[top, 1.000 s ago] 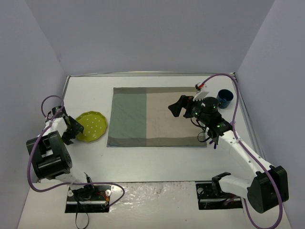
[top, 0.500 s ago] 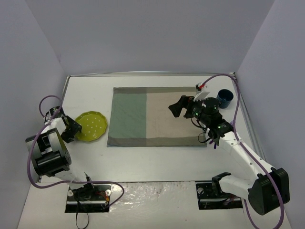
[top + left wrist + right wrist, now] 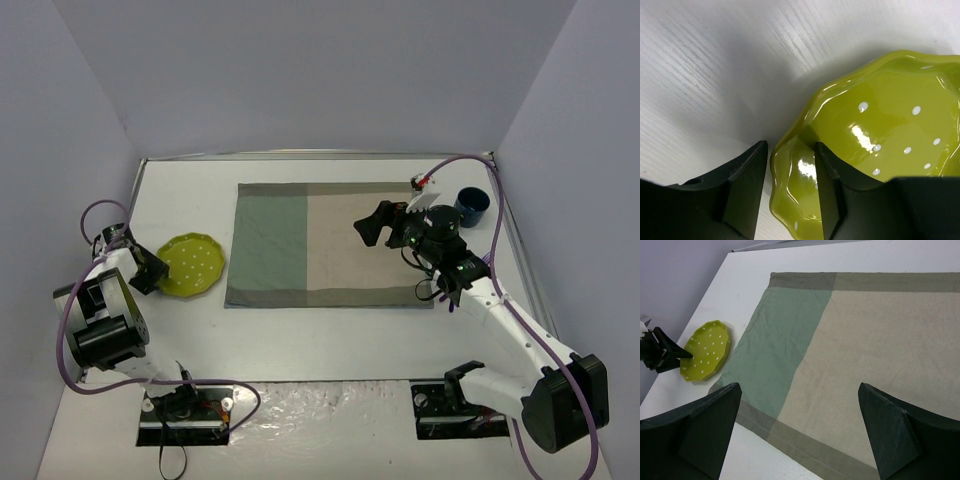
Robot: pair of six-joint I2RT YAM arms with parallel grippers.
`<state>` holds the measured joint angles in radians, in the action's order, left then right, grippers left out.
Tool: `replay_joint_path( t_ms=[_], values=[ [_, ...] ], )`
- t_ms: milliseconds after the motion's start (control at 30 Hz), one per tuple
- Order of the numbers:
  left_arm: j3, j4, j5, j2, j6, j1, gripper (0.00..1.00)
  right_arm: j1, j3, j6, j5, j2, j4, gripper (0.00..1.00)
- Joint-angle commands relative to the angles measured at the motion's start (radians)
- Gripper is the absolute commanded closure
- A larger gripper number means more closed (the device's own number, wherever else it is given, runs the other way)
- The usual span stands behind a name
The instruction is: Set the dinner table for one person
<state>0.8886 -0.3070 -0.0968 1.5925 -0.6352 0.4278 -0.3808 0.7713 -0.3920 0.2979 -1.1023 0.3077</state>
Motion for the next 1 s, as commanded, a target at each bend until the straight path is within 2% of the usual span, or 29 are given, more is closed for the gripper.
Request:
replay_joint_path(
  t_ms=[0, 233, 400, 433, 667, 967],
  values=[
    [-0.018, -0.003, -0.005, 0.022, 0.000, 0.006, 0.64, -0.008, 0.011, 0.012, -0.014, 0.030, 0.051, 0.00],
    [-0.022, -0.007, -0.003, 0.011, 0.000, 0.006, 0.74, -0.007, 0.009, 0.013, -0.017, 0.029, 0.051, 0.00],
    [-0.013, -0.017, -0.012, 0.008, 0.006, 0.006, 0.98, -0.008, 0.006, 0.012, -0.009, 0.018, 0.055, 0.00],
    [-0.009, -0.023, -0.013, 0.003, 0.010, 0.006, 1.00, -0.008, 0.009, 0.012, 0.000, 0.009, 0.053, 0.00],
    [0.015, -0.074, -0.021, -0.094, 0.014, 0.008, 1.00, -0.025, 0.049, -0.016, 0.070, -0.086, 0.047, 0.02],
    [0.031, -0.075, -0.105, -0.292, -0.051, 0.042, 1.00, -0.222, 0.188, -0.092, 0.020, -0.286, 0.050, 0.04]
  ],
)
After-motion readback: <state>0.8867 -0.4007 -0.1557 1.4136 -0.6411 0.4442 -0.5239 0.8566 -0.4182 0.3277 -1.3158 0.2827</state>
